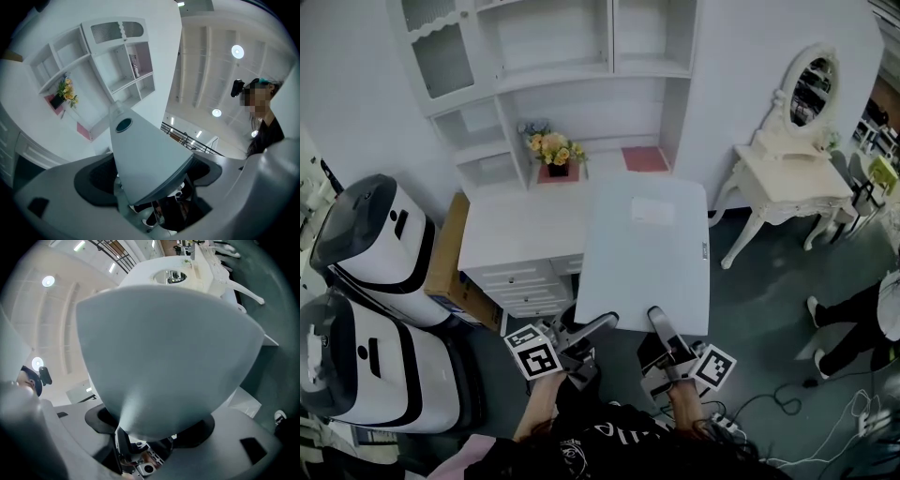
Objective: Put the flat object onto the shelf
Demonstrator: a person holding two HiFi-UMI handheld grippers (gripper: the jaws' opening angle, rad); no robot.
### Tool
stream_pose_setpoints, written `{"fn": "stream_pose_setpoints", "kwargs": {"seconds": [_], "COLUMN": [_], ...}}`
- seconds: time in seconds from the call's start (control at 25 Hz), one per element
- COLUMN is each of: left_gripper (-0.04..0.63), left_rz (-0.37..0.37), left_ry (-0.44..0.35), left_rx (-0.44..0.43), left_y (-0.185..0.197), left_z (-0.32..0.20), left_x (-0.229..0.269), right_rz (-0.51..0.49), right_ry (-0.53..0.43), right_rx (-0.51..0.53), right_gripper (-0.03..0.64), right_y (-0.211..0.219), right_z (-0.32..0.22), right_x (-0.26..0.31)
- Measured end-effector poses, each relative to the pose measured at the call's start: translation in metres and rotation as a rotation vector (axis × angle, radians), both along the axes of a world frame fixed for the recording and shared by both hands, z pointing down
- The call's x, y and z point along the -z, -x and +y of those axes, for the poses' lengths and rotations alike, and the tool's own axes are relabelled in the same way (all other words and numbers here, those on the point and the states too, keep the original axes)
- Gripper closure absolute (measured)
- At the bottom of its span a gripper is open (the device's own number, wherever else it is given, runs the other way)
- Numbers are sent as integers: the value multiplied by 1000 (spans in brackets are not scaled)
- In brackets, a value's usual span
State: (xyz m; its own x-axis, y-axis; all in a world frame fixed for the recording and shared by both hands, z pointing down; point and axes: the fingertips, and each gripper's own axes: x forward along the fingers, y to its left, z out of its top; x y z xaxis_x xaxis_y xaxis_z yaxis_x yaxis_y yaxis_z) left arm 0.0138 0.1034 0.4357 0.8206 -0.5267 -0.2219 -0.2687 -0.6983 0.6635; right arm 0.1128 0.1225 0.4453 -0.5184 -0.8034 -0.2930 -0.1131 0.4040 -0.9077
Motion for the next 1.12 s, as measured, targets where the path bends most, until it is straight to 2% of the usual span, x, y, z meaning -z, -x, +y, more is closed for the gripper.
{"fn": "stream_pose_setpoints", "kwargs": {"seconds": [0.2, 0.48, 0.8, 1.12], "left_gripper": [155, 155, 155, 155], "left_rz": [15, 34, 44, 49], "left_ry": [7, 13, -20, -54], "left_rx": [-18, -46, -123, -220], "left_y": [4, 25, 37, 43], "left_z": [-42, -129, -230, -300], "left_x": [-5, 5, 30, 45], "right_rz": [10, 9, 26, 60], "right_ry": [8, 21, -4, -47], "right_rx": [-25, -58, -119, -186], "right_gripper": [299, 299, 299, 299], "right_y": [4, 26, 40, 50], "right_z": [-40, -123, -217, -281], "right_x": [-5, 5, 29, 49]}}
